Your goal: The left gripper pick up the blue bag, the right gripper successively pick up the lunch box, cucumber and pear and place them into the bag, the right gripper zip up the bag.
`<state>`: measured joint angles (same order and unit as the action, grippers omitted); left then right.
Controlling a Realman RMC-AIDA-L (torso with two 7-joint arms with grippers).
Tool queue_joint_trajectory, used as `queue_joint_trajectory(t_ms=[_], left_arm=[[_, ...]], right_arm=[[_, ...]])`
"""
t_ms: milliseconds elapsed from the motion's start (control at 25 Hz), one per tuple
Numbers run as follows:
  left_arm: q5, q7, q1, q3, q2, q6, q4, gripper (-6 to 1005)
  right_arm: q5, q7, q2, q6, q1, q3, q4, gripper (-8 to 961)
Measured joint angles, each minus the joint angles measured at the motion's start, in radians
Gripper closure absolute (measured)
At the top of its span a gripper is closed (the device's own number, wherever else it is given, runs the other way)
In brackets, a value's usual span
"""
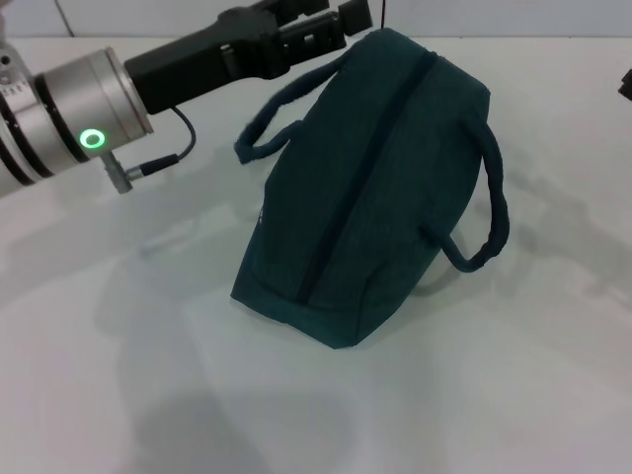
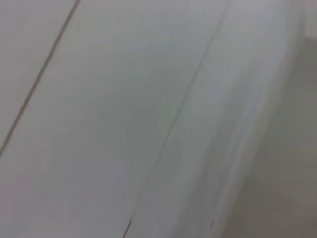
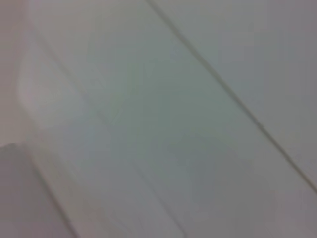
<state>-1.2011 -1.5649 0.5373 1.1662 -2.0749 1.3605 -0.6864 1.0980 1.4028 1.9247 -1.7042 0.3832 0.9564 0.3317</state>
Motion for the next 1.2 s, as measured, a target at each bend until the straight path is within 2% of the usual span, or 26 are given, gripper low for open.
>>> queue_joint_trajectory(t_ms=[120, 280, 360, 480, 560, 680, 920, 1200], left_arm=[[-0.001, 0.002, -0.001, 0.000, 0.017, 0.035, -0.020, 189], [-0.005, 0.012, -0.013, -0.023, 0.050, 0.120, -0.060, 116], [-0.033, 0.023, -0.026, -0.048, 0.066, 0.173, -0.084, 117], [-0.097, 0.031, -0.061, -0.071, 0.093, 0.250, -0.132, 119], [-0.134, 0.040, -0.083, -0.080, 0.102, 0.291, -0.152, 119], [-0.179, 0.067, -0.121, -0.099, 0.108, 0.374, -0.162, 119], [-0.211, 0.155, -0.210, -0.107, 0.116, 0.518, -0.184, 119], [-0.214, 0.156, -0.284, -0.118, 0.110, 0.547, -0.199, 120]], right_arm=[[0.071, -0.076, -0.002, -0.092, -0.005, 0.000, 0.081, 82], [0.174, -0.112, 0.000, -0.166, 0.004, 0.001, 0.149, 81], [0.237, -0.124, 0.010, -0.186, 0.009, 0.001, 0.193, 81], [0.333, -0.155, 0.041, -0.193, 0.010, 0.001, 0.260, 82], [0.376, -0.172, 0.061, -0.192, 0.010, 0.001, 0.284, 82], [0.398, -0.204, 0.083, -0.189, 0.017, 0.009, 0.282, 82], [0.397, -0.240, 0.088, -0.143, 0.022, 0.112, 0.271, 83], [0.390, -0.298, 0.090, -0.091, 0.031, 0.216, 0.262, 84]])
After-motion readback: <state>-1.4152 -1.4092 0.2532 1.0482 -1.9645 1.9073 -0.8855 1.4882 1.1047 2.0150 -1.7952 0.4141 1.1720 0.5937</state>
